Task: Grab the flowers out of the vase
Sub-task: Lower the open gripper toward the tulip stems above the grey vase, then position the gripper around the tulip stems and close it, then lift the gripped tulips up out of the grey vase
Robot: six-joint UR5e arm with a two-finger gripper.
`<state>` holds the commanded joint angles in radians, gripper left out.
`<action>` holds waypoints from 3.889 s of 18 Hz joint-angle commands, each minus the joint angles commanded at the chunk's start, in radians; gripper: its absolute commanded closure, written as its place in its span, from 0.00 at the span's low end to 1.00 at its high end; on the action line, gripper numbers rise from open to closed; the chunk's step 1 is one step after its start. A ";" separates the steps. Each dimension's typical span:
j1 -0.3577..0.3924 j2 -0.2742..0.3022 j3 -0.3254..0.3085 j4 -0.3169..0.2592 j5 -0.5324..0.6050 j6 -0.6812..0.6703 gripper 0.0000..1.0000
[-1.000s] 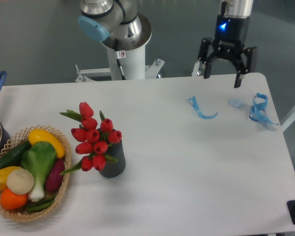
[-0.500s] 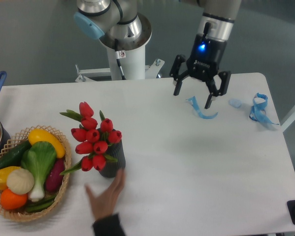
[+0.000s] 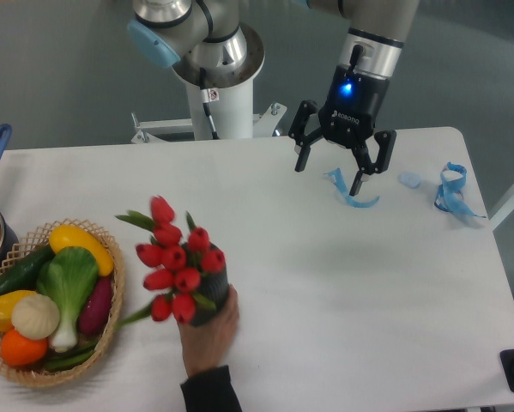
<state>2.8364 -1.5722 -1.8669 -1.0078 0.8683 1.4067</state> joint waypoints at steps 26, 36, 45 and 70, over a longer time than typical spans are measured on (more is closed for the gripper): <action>-0.282 -0.316 0.048 0.196 -0.262 -0.087 0.00; -0.290 -0.328 0.065 0.199 -0.265 -0.087 0.38; -0.272 -0.316 0.074 0.198 -0.298 -0.113 0.73; -0.221 -0.088 0.187 0.198 -0.407 -0.434 0.73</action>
<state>2.6154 -1.6598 -1.6798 -0.8099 0.4617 0.9726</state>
